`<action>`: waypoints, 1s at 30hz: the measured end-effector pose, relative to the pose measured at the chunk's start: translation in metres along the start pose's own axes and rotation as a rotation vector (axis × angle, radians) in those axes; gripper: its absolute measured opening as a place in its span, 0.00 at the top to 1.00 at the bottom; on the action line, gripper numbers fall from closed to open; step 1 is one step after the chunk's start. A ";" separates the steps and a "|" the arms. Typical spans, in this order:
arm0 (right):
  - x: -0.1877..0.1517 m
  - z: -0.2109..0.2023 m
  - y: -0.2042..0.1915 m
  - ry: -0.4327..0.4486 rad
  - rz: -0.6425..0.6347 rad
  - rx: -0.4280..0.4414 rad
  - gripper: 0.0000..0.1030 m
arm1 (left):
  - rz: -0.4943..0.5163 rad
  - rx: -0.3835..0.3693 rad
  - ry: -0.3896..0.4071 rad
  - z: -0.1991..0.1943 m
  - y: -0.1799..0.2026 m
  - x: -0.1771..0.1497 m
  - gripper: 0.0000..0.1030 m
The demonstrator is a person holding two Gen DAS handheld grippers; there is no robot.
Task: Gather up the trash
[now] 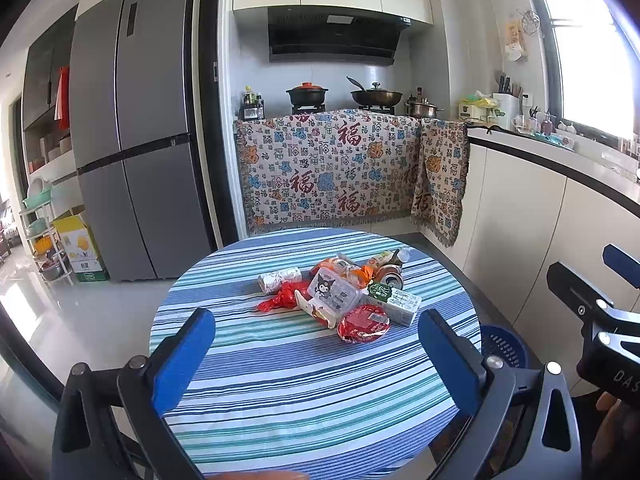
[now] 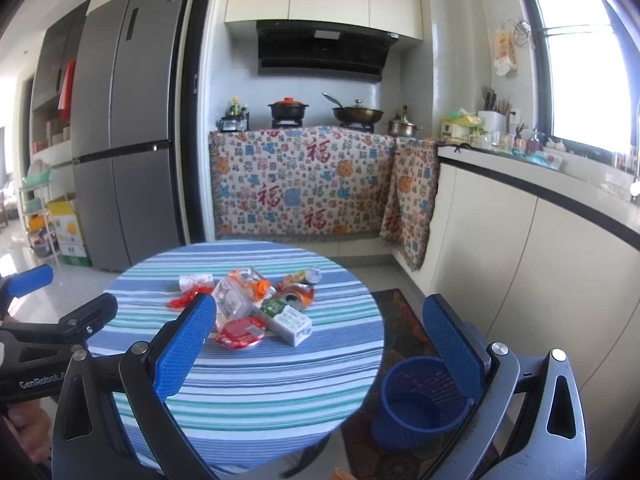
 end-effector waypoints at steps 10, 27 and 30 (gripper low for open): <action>0.001 -0.003 0.004 0.002 0.001 -0.006 0.00 | 0.006 -0.001 0.000 -0.001 0.002 -0.002 0.00; 0.002 -0.006 0.012 -0.001 -0.005 -0.023 0.00 | 0.006 -0.001 0.000 -0.001 0.003 -0.001 0.00; 0.002 -0.006 0.012 -0.002 -0.006 -0.024 0.00 | 0.006 -0.001 0.000 -0.001 0.003 -0.001 0.00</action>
Point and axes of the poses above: each gripper's, at about its wrist camera, not at the fingertips, and z roughly the way its jaws point, y to its right, x to its top, the point moved 5 cm from there along z, roughly the way its jaws point, and after that the axes turned 13 degrees about -z, right-handed, at the moved point
